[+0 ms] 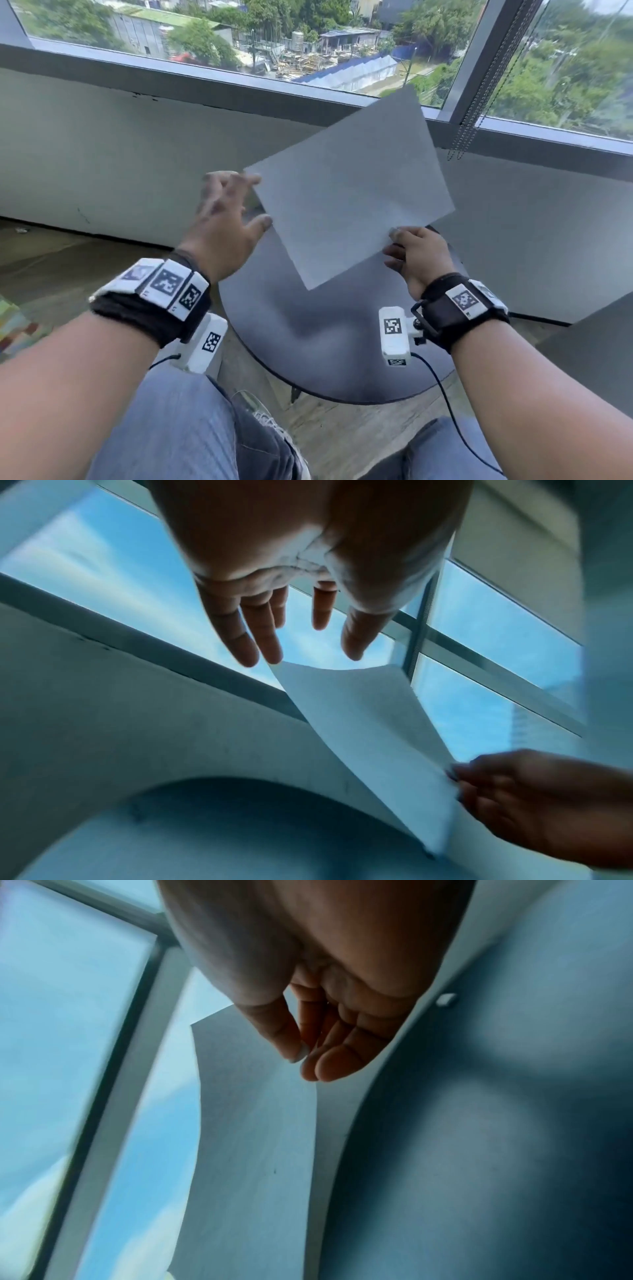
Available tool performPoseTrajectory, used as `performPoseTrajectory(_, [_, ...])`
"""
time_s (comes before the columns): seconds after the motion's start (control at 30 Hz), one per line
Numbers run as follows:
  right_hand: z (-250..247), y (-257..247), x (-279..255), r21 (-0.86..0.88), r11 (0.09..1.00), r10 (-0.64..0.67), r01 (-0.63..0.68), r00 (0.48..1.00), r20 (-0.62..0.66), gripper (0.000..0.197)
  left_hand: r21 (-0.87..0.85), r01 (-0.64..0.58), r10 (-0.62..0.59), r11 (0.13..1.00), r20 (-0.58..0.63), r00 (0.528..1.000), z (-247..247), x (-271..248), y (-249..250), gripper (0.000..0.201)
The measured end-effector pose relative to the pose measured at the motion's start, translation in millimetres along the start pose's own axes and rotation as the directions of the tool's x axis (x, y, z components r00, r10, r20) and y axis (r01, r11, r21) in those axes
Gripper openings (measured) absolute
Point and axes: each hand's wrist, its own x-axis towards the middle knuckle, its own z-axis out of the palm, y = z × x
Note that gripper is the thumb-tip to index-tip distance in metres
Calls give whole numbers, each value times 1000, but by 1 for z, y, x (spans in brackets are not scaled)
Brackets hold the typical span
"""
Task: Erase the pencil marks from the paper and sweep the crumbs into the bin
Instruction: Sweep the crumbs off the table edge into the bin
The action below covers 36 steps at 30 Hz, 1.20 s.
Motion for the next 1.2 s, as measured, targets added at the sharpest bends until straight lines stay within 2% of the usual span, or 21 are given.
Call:
performPoseTrajectory(0.07, [-10, 15, 15, 139, 985, 111, -103, 992, -52, 12, 88, -93, 77, 992, 168, 983, 26, -8, 11, 59])
performPoseTrajectory(0.1, [-12, 21, 22, 187, 973, 150, -135, 986, -69, 13, 128, -122, 83, 984, 271, 959, 40, -11, 13, 63])
performPoseTrajectory(0.17, [-13, 30, 35, 229, 959, 190, -166, 978, -88, 13, 212, -160, 43, 964, 470, 882, 65, -11, 14, 72])
performPoseTrajectory(0.23, [-10, 37, 48, 232, 956, 209, -182, 973, -99, 13, 282, -224, 9, 933, 603, 798, 85, -4, 15, 80])
performPoseTrajectory(0.33, [-6, 48, 65, 207, 955, 239, -213, 965, -108, 12, 358, -287, -40, 889, 684, 728, 107, 14, 21, 83])
performPoseTrajectory(0.6, [-6, 60, 100, -41, 956, 281, -290, 948, -146, 2, 505, -397, -148, 767, 740, 656, 157, 79, 15, 76])
performPoseTrajectory(0.77, [-6, 55, 110, -191, 935, 277, -300, 951, -136, 5, 544, -445, -166, 712, 745, 646, 171, 103, 20, 67])
performPoseTrajectory(0.87, [-6, 54, 112, -226, 927, 275, -299, 952, -132, 16, 556, -449, -159, 699, 734, 661, 173, 109, 24, 66])
performPoseTrajectory(1.0, [-13, 50, 96, -169, 948, 256, -269, 962, -97, 23, 506, -332, -159, 796, 704, 693, 171, 103, 19, 68])
performPoseTrajectory(1.07, [-28, 44, 81, -210, 951, 218, -227, 974, -65, 20, 455, -260, -149, 852, 686, 713, 159, 96, 15, 70])
performPoseTrajectory(1.1, [-39, 41, 75, -283, 941, 182, -187, 982, -47, 19, 432, -228, -142, 872, 671, 728, 149, 93, 10, 67])
performPoseTrajectory(1.13, [-51, 39, 70, -434, 892, 129, -130, 991, -33, 22, 418, -199, -142, 886, 654, 743, 137, 88, 1, 64])
performPoseTrajectory(1.17, [-64, 39, 67, -634, 770, 82, -67, 997, -5, 32, 410, -166, -150, 897, 634, 759, 123, 84, -10, 60])
performPoseTrajectory(1.2, [-76, 41, 66, -813, 582, 76, -18, 997, 32, 42, 412, -131, -166, 902, 609, 776, 108, 78, -24, 59])
